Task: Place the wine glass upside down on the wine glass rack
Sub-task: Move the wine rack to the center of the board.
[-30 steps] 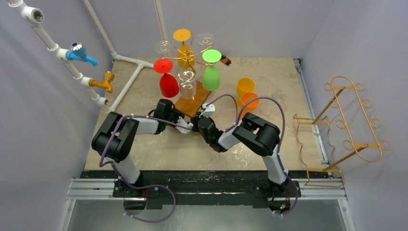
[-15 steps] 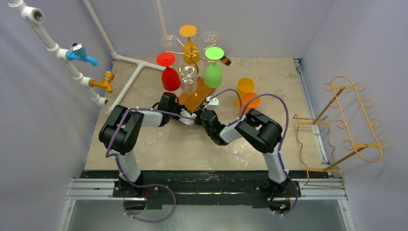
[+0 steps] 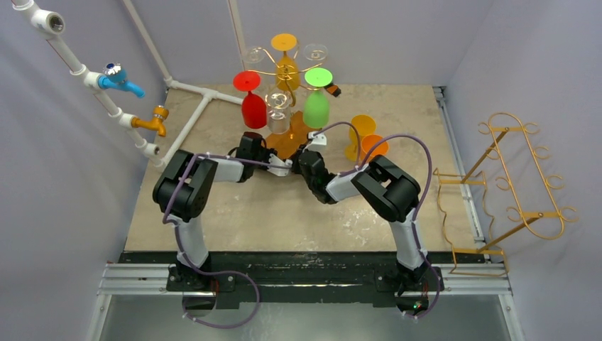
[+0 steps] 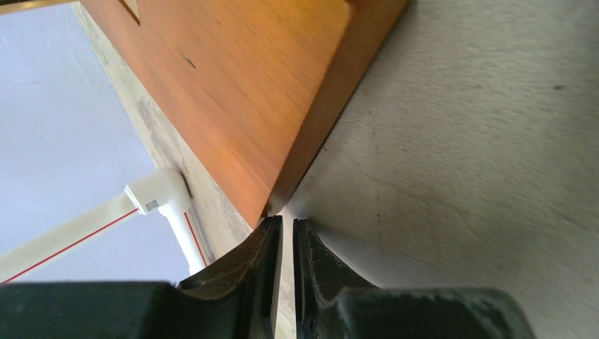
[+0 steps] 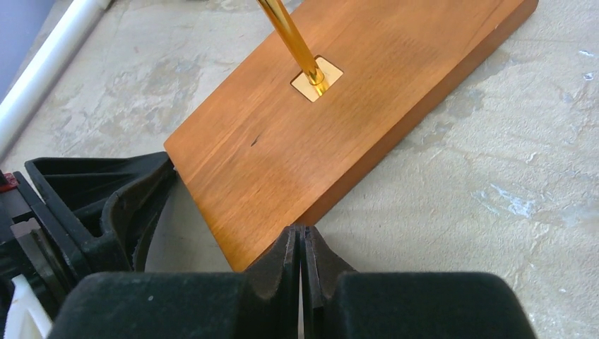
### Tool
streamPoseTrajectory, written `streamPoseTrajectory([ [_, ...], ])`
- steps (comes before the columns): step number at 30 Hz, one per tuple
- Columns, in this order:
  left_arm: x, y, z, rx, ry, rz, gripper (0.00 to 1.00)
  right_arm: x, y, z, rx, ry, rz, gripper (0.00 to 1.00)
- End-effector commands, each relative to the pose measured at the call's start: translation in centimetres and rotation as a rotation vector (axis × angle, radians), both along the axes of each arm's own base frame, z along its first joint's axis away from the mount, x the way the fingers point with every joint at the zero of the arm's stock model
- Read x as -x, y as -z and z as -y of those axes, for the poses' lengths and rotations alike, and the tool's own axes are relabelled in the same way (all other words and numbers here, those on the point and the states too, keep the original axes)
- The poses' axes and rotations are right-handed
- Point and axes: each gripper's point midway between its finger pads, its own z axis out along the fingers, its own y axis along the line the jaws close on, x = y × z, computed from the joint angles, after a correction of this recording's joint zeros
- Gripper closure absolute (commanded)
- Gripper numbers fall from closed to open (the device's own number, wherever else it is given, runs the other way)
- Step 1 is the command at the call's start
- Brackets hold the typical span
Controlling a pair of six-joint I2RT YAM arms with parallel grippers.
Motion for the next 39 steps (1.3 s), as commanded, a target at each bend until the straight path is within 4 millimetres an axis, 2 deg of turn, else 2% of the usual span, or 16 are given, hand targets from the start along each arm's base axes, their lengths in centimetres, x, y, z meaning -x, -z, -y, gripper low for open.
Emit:
streamPoseTrajectory([
  [1, -0.3, 0.7, 2.1, 0.076, 0.005, -0.025, 0.83, -0.9, -2.8, -1.1, -0.045, -0.011, 0.046, 0.91],
  [7, 2.4, 0.3, 1.4, 0.077, 0.005, -0.062, 0.71, 0.3, -2.4, -1.2, -0.027, -0.035, 0.026, 0.86],
  [10, 3.9, -0.2, 0.7, 0.088, -0.029, -0.112, 0.59, 1.5, -2.9, -1.5, -0.030, -0.052, 0.020, 0.81],
  [14, 6.7, -0.4, 0.0, 0.094, -0.050, -0.206, 0.39, 2.9, -3.8, -1.2, -0.024, -0.056, -0.001, 0.70],
  [16, 8.7, -0.1, -0.4, 0.086, -0.053, -0.285, 0.31, 3.6, -4.5, -0.8, -0.020, -0.056, -0.008, 0.63],
  [20, 11.8, -0.8, -0.7, 0.093, -0.054, -0.370, 0.20, 5.5, -5.6, -0.2, 0.026, -0.078, -0.039, 0.52],
  [22, 13.7, -1.3, -0.8, 0.099, -0.040, -0.416, 0.19, 6.9, -6.4, 0.3, 0.064, -0.093, -0.052, 0.41],
  [23, 14.8, -1.6, -0.9, 0.100, -0.027, -0.442, 0.18, 7.6, -7.2, 0.7, 0.077, -0.104, -0.049, 0.27],
  [24, 15.8, -2.0, -1.0, 0.106, -0.014, -0.459, 0.18, 8.2, -8.0, 1.1, 0.081, -0.114, -0.048, 0.04],
  [25, 16.8, -2.4, -1.0, 0.114, -0.002, -0.477, 0.18, 9.0, -9.2, 1.1, 0.057, -0.147, -0.045, 0.02],
  [26, 17.6, -3.0, -1.0, 0.123, 0.007, -0.490, 0.18, 9.8, -11.1, 0.5, 0.002, -0.202, -0.023, 0.01],
  [28, 19.1, -4.1, -1.2, 0.145, 0.006, -0.515, 0.17, 10.7, -15.1, 0.9, -0.068, -0.220, -0.012, 0.01],
  [32, 21.5, -6.4, -1.5, 0.198, -0.015, -0.557, 0.16, 13.8, -17.5, -0.7, -0.090, -0.460, -0.084, 0.01],
  [34, 22.4, -7.3, -1.6, 0.223, -0.026, -0.558, 0.15, 14.8, -18.1, -0.3, -0.084, -0.503, -0.084, 0.01],
  [36, 22.7, -8.5, -1.7, 0.260, -0.051, -0.533, 0.15, 14.2, -19.3, 1.6, -0.058, -0.404, -0.081, 0.01],
  [39, 22.9, -10.7, -2.0, 0.314, -0.072, -0.471, 0.12, 12.5, -20.6, 7.1, 0.100, -0.128, -0.142, 0.01],
])
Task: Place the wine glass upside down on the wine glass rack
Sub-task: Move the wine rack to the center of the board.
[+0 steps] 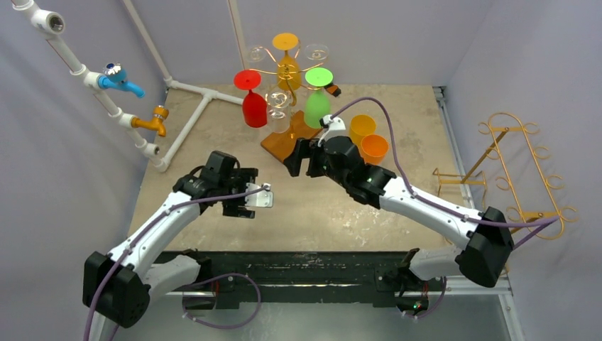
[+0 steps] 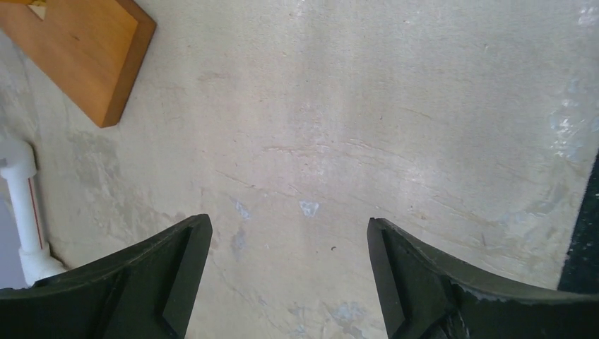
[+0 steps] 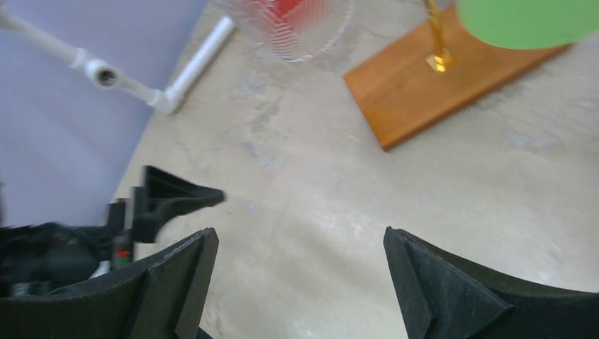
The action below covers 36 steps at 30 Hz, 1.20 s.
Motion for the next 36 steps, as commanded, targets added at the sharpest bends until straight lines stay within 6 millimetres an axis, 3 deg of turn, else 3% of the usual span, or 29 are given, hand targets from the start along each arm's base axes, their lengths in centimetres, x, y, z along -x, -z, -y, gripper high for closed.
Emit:
streamPoseTrajectory([
  [1, 1.4, -3.4, 0.2, 0.100, -0.073, 0.019, 0.11, 0.0, -1.0, 7.7, 0.230, 0.323, -0.136, 0.01],
  [3, 1.3, -4.8, 0.0, 0.128, -0.106, 0.060, 0.08, -0.1, -4.1, 8.7, 0.125, 0.416, -0.154, 0.01],
  [6, 0.9, -6.3, -0.3, 0.159, -0.162, 0.105, 0.06, 0.9, -10.3, 6.6, -0.010, 0.208, -0.078, 0.01],
  [7, 0.6, -6.7, -0.4, 0.168, -0.180, 0.119, 0.06, 0.7, -11.9, 6.8, -0.003, 0.196, -0.031, 0.01],
  [11, 0.4, -8.0, -0.4, 0.201, -0.215, 0.138, 0.03, -1.7, -12.5, 14.1, 0.275, 0.638, -0.102, 0.01],
  [14, 0.2, -8.6, -0.4, 0.207, -0.223, 0.148, 0.03, -2.5, -15.0, 19.5, 0.396, 0.922, -0.049, 0.01],
  [18, -0.8, -9.5, -0.6, 0.213, -0.268, 0.176, 0.00, -4.7, -15.6, 24.7, 0.325, 1.038, -0.120, 0.01],
  [20, -1.2, -9.8, -0.4, 0.224, -0.288, 0.178, 0.00, -5.8, -14.9, 27.2, 0.337, 1.099, -0.148, 0.01],
  [27, -2.0, -9.3, 0.3, 0.238, -0.288, 0.154, 0.00, -8.3, -14.9, 33.3, 0.444, 1.380, -0.112, 0.01],
  [30, -2.1, -8.8, 0.2, 0.220, -0.289, 0.149, 0.00, -7.9, -16.5, 35.7, 0.463, 1.490, -0.061, 0.01],
  [33, -2.3, -8.7, -0.1, 0.200, -0.284, 0.161, 0.00, -6.9, -16.9, 39.4, 0.380, 1.581, -0.078, 0.01],
  [36, -2.5, -8.5, -0.2, 0.187, -0.286, 0.160, 0.00, -6.3, -18.2, 41.5, 0.342, 1.611, -0.027, 0.01],
])
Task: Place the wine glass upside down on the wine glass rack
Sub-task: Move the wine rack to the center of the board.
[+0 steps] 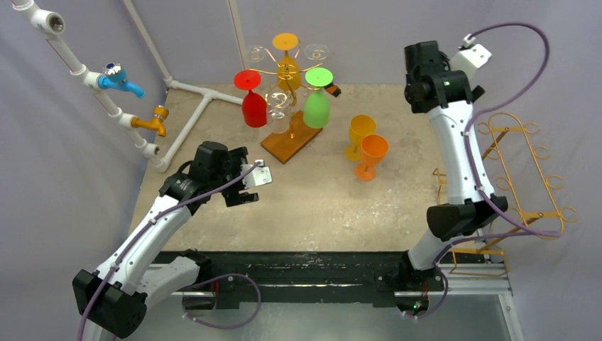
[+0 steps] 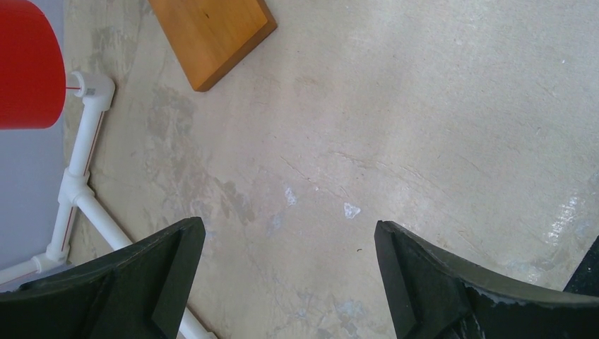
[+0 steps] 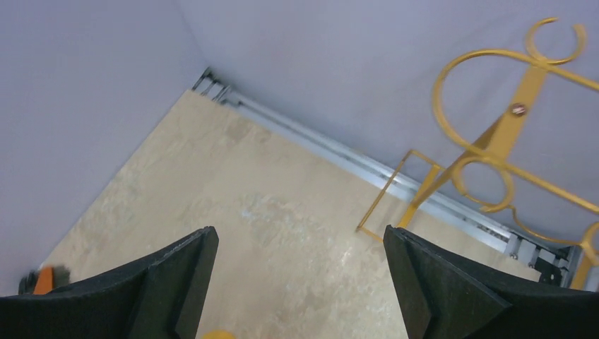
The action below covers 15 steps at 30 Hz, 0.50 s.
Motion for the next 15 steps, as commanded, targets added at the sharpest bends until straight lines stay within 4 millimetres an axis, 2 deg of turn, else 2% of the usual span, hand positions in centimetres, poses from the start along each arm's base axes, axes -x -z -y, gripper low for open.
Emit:
streamPoseTrajectory([
  [1, -1.1, -1.1, -0.2, -0.008, -0.025, 0.038, 0.00, 3.0, -4.8, 4.7, 0.033, 0.116, 0.175, 0.01],
  [5, -1.3, -0.5, -0.2, -0.023, -0.032, 0.015, 0.00, 4.0, -6.2, 7.1, 0.065, 0.173, 0.174, 0.02],
  [8, -1.5, -0.4, -0.3, -0.030, -0.037, 0.014, 0.00, 4.7, -6.2, 9.0, 0.057, 0.203, 0.171, 0.03],
  [13, -1.4, -0.2, -0.5, -0.045, -0.041, 0.004, 0.00, 5.4, -3.4, 12.7, 0.028, 0.247, 0.130, 0.07],
  [15, -1.3, 0.0, -0.7, -0.053, -0.041, 0.000, 0.00, 5.4, -2.6, 13.4, 0.012, 0.247, 0.120, 0.10],
])
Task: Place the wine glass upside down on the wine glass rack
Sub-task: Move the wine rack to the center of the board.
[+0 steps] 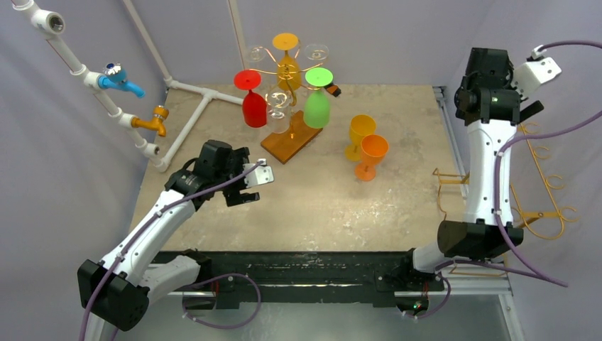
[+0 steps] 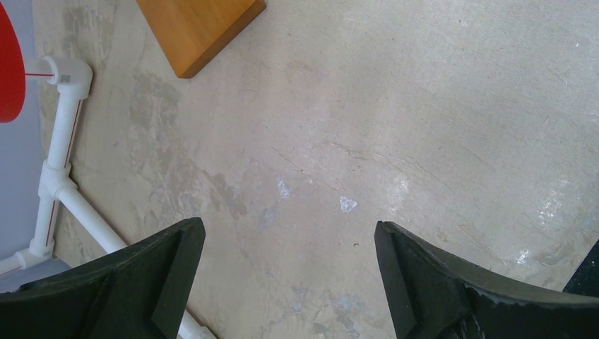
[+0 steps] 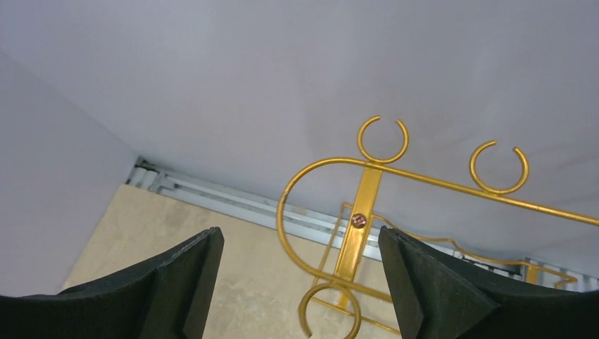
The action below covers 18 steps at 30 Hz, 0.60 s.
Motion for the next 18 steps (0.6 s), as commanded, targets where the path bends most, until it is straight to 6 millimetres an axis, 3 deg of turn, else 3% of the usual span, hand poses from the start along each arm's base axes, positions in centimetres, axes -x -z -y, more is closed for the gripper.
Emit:
streamPoseTrajectory([
  [1, -0.7, -1.4, -0.4, -0.013, -0.023, 0.041, 0.00, -0.3, 0.9, 1.7, -0.024, -0.020, 0.010, 0.11],
  [7, -0.8, -1.4, -0.3, -0.010, -0.027, 0.036, 0.00, -1.2, 1.2, 2.5, -0.029, -0.046, 0.015, 0.19],
  [18, -0.8, -1.3, -0.5, -0.018, -0.036, 0.031, 0.00, -4.0, 4.7, 3.0, -0.119, -0.097, -0.011, 0.33],
])
